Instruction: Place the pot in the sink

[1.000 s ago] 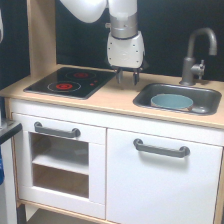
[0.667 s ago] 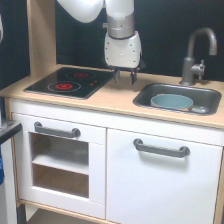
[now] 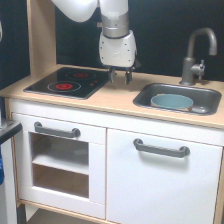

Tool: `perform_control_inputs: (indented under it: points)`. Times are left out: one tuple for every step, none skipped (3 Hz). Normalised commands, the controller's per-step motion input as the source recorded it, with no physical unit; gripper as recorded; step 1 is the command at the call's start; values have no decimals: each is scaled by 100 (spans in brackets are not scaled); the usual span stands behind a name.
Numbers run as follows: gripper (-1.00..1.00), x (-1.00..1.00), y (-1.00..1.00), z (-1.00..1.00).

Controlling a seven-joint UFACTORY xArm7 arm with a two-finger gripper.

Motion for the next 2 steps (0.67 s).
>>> perform_control_inputs:
  points:
    - [99,-40,-22,48]
    - [100,-55,-28,66]
